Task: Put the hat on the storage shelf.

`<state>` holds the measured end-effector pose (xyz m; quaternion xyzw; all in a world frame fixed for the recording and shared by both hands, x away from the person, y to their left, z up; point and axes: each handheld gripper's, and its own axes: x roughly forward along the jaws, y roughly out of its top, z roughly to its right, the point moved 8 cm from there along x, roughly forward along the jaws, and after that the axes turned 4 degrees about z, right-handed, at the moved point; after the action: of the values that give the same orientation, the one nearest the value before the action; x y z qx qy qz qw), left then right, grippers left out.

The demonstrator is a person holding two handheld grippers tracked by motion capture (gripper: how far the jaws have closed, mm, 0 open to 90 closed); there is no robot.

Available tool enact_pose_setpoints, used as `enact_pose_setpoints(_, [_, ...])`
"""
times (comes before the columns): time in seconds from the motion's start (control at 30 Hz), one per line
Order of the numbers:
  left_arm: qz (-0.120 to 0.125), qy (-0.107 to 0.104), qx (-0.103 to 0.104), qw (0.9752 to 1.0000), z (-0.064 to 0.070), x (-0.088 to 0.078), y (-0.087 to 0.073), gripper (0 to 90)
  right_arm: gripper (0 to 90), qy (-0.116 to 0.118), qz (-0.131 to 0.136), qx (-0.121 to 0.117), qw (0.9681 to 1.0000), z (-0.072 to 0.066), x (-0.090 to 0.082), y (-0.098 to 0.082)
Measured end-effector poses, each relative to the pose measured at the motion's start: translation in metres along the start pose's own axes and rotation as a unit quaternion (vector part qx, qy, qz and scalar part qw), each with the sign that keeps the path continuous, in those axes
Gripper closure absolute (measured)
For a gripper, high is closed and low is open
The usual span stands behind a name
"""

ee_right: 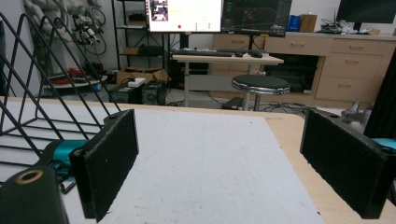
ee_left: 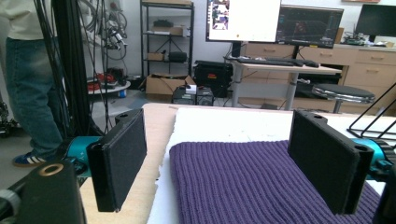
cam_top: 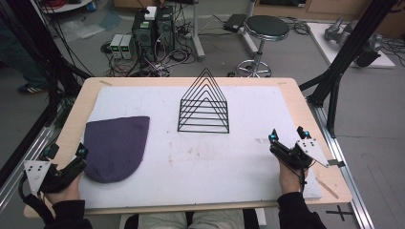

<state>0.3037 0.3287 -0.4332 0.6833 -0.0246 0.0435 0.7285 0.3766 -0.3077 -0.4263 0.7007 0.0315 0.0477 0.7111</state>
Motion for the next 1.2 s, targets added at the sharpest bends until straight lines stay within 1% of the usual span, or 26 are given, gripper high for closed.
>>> enact_pose_setpoints(0.17, [-0.001,-0.007,0.0,1.0,0.002,0.0,0.0,19.9,10.6,0.003,-0.001,0.001,1.0,0.0,-0.001,0.0])
enact_pose_setpoints(0.27, [0.0,-0.006,0.0,1.0,0.003,0.001,0.0,19.9,10.7,0.003,-0.002,0.002,1.0,0.0,-0.001,-0.001])
enact_pose_setpoints(0.4, [-0.006,-0.014,0.003,0.9999,0.006,0.003,-0.002,19.5,10.6,0.001,-0.003,0.012,0.9999,0.002,-0.002,-0.002])
enact_pose_setpoints(0.47, [-0.005,-0.015,0.002,0.9999,0.006,0.003,-0.002,19.5,10.6,0.0,-0.004,0.015,0.9999,0.003,-0.002,-0.002])
enact_pose_setpoints(0.6, [-0.004,-0.014,0.0,0.9999,0.005,0.001,-0.001,19.5,10.6,0.002,-0.003,0.008,1.0,0.002,-0.002,-0.002])
enact_pose_setpoints(0.7, [-0.004,-0.017,0.002,0.9998,0.006,0.002,-0.001,19.5,10.6,0.004,-0.007,0.009,0.9999,0.001,-0.001,-0.003])
enact_pose_setpoints(0.73, [-0.004,-0.023,0.003,0.9997,0.007,0.002,0.0,19.5,10.6,0.004,-0.008,0.009,0.9999,0.001,-0.001,-0.003])
enact_pose_setpoints(0.77, [-0.004,-0.023,0.003,0.9997,0.007,0.002,0.0,19.5,10.6,0.004,-0.008,0.009,0.9999,0.001,-0.001,-0.003])
enact_pose_setpoints(0.8, [-0.003,-0.027,0.004,0.9996,0.008,0.003,0.001,19.5,10.6,0.004,-0.008,0.01,0.9999,0.001,-0.001,-0.003])
enact_pose_setpoints(0.83, [-0.001,-0.039,0.0,0.9993,0.009,0.003,0.003,19.4,10.6,0.004,-0.008,0.009,0.9999,0.001,-0.001,-0.003])
enact_pose_setpoints(0.87, [-0.001,-0.039,0.0,0.9993,0.009,0.003,0.003,19.0,10.6,0.005,-0.009,0.01,0.9999,0.001,-0.001,-0.004])
enact_pose_setpoints(0.9, [0.0,-0.047,-0.003,0.9989,0.009,0.003,0.003,19.0,10.6,0.005,-0.009,0.01,0.9999,0.001,-0.001,-0.004])
enact_pose_setpoints(1.03, [0.001,-0.063,-0.006,0.998,0.009,0.003,0.005,18.8,10.6,0.008,-0.01,0.006,0.9999,-0.001,-0.001,-0.004])
enact_pose_setpoints(1.1, [0.004,-0.072,-0.009,0.9973,0.011,0.003,0.008,18.9,10.7,0.01,-0.01,0.007,0.9999,-0.001,-0.001,-0.004])
enact_pose_setpoints(1.17, [0.006,-0.083,-0.006,0.9965,0.013,0.003,0.011,18.9,10.6,0.01,-0.01,0.006,0.9999,-0.001,-0.001,-0.004])
enact_pose_setpoints(1.2, [0.007,-0.091,-0.009,0.9958,0.015,0.004,0.013,18.9,10.6,0.01,-0.012,0.005,0.9999,-0.001,-0.001,-0.004])
